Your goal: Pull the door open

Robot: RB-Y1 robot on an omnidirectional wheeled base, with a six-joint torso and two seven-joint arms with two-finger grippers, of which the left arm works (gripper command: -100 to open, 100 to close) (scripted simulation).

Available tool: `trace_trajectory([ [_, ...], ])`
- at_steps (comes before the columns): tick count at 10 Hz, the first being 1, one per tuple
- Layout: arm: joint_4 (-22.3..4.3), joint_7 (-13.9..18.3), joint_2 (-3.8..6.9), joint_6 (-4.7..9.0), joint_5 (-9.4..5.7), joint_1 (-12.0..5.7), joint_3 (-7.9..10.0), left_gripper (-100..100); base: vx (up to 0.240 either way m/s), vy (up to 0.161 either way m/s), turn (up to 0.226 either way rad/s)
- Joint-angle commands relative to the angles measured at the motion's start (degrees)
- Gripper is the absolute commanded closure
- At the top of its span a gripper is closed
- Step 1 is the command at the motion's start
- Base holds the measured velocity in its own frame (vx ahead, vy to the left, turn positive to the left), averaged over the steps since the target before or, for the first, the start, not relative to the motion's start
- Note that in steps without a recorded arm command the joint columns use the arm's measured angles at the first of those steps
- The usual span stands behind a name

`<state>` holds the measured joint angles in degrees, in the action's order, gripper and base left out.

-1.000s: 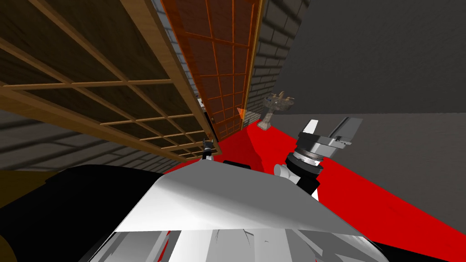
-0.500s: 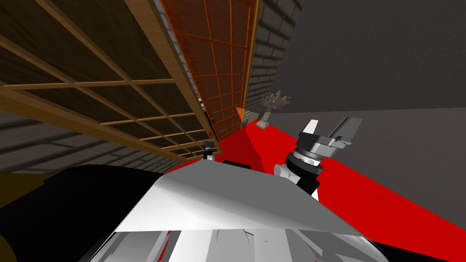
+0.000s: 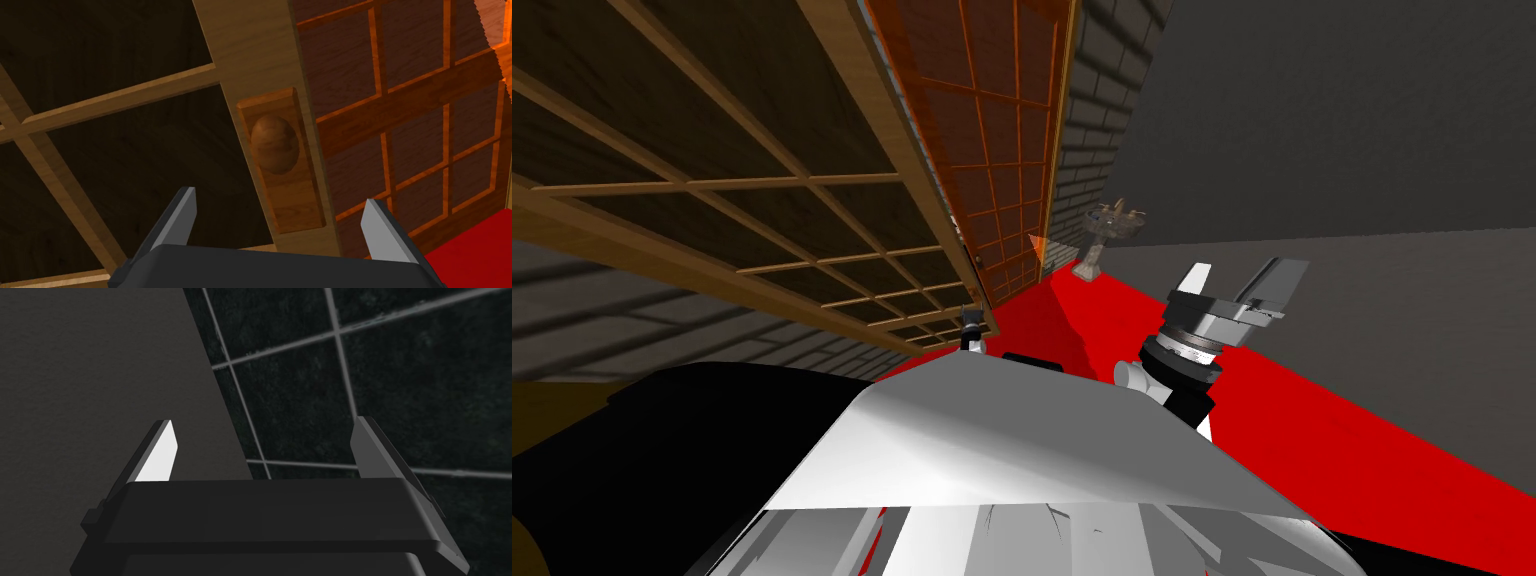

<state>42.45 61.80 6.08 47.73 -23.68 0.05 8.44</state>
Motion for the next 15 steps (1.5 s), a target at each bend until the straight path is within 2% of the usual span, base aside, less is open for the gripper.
trace_trajectory([
  [1,0.24,2.86,-0.34,-0.04,-1.12,-0.10,-0.43,-100,-0.084,0.017,-0.073],
  [2,0.24,3.20,-0.34,-0.04,-1.12,-0.10,-0.43,-100,-0.061,0.012,-0.028],
  [5,0.75,8.23,-0.93,-0.19,-3.04,-0.29,-1.14,-100,-0.075,0.010,-0.052],
  [9,1.20,12.71,-1.48,-0.32,-4.73,-0.46,-1.76,-100,-0.084,0.010,-0.036],
  [10,1.06,11.93,-1.38,-0.25,-4.47,-0.45,-1.67,-100,-0.032,0.001,-0.008],
  [11,0.54,14.03,0.25,0.08,-4.67,0.22,-1.66,-100,0.129,-0.018,-0.069],
  [12,0.37,14.62,0.77,0.18,-4.72,0.43,-1.65,-100,0.195,0.012,-0.043],
  [14,-0.38,17.31,3.15,0.65,-4.96,1.41,-1.60,-100,0.201,0.010,-0.050],
  [15,-0.59,18.03,3.79,0.77,-5.02,1.67,-1.59,-100,0.174,0.011,-0.051],
])
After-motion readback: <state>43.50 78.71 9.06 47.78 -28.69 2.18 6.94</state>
